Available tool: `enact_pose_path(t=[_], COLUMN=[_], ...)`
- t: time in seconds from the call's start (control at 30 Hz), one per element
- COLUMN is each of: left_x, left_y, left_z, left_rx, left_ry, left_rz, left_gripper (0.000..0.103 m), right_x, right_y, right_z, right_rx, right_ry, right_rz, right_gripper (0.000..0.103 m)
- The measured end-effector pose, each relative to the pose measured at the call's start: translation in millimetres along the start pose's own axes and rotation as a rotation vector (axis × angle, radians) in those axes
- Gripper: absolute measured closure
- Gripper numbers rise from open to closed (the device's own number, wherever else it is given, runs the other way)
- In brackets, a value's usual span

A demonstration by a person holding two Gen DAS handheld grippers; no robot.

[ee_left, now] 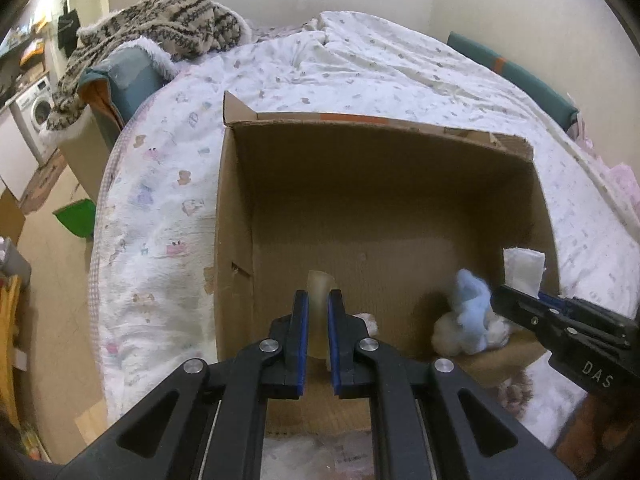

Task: Organize soft objects
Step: 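Carry the white sock into the box and open the right gripper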

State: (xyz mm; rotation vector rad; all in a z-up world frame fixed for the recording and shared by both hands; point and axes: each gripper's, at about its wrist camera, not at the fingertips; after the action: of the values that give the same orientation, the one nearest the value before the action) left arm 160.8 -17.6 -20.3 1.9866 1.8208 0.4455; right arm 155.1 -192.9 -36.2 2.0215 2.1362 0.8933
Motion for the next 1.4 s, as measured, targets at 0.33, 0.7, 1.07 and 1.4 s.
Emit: enact_pose_path(t=[0.33, 0.7, 1.07, 1.4], left_x=[3.1, 1.1, -3.7, -5.4], left_y=[-2.6, -5.6, -7.0, -6.4], left_z=[5.7, 5.4, 1.1, -11.9], left_rx=[0.017, 0.016, 0.008, -0.03], left_ry=[-0.01, 0.0, -0.005, -0.02], left_rz=[-0.022, -0.017, -0.002, -0.003], left_gripper=[0.092, 0.091, 0.081, 0.055], right_x=[4.1, 3.6, 1.8, -2.3], right_y=[-3.2, -0.9, -1.6, -0.6], right_z=[12.4, 16.5, 13.3, 6.9], right_rx=[0.022, 0.024, 0.013, -0.006], right_ry=[-0.025, -0.022, -0.009, 0.002], right_rz=[-0.024, -0.024, -0.024, -0.001], right_gripper=[0.078, 0.078, 0.078, 0.05])
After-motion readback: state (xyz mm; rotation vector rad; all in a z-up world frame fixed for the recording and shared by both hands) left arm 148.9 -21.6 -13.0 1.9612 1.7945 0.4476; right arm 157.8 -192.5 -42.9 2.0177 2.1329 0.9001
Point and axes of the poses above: each gripper's, at about its wrist camera, not at the fingertips, and z roughly the way its jaws point, x to its left, y to its top, and after that the axes turned 5 degrees about x, right-handed
